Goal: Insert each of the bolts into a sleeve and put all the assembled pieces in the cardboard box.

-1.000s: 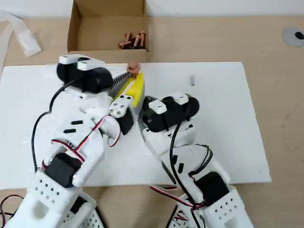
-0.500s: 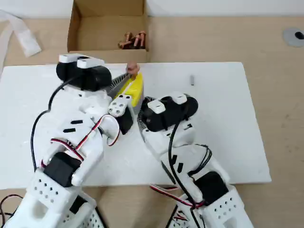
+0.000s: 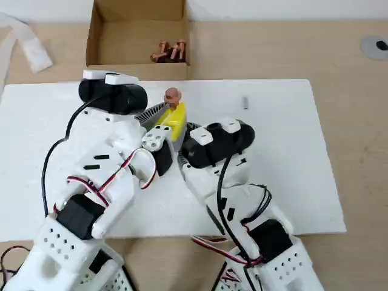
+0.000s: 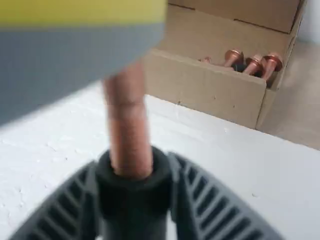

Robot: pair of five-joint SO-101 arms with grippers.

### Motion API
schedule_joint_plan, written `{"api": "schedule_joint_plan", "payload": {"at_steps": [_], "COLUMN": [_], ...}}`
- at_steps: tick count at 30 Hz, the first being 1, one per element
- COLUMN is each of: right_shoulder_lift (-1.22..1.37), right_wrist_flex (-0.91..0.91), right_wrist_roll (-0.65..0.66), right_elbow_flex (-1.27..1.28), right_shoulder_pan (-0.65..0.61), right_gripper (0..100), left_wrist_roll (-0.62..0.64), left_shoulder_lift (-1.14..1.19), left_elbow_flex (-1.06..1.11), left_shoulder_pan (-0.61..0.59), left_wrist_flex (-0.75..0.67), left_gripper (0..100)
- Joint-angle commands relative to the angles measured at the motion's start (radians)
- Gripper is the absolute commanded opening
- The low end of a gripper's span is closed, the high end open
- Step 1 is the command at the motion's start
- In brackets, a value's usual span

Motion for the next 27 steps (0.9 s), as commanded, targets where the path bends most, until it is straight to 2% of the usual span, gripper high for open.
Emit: {"api": "schedule_joint_plan", "payload": {"at_steps": [1, 12, 14, 21, 27], "right_shoulder_lift": [-0.015, -0.015, -0.015, -0.004, 0.208], "right_wrist_flex": [-0.025, -0.023, -0.023, -0.014, -0.006], "right_wrist_roll": [0.003, 0.006, 0.008, 0.008, -0.032], "right_elbow_flex": [-0.007, -0.007, -0.007, -0.008, -0.116], "right_shoulder_pan": [-0.013, -0.013, -0.013, -0.005, 0.114], "right_gripper": [0.9, 0.9, 0.9, 0.9, 0.9], "left_wrist_roll": [0.008, 0.02, 0.064, 0.1, 0.098], "left_shoulder_lift": [-0.004, -0.004, -0.002, -0.004, 0.004], "left_elbow_flex": [-0.044, -0.141, -0.17, -0.295, -0.503], "left_shoulder_pan": [0.041, 0.041, 0.041, 0.002, -0.068], "left_wrist_flex": [0.014, 0.256, 0.307, 0.446, 0.68], "left_gripper": [1, 15, 17, 18, 17]}}
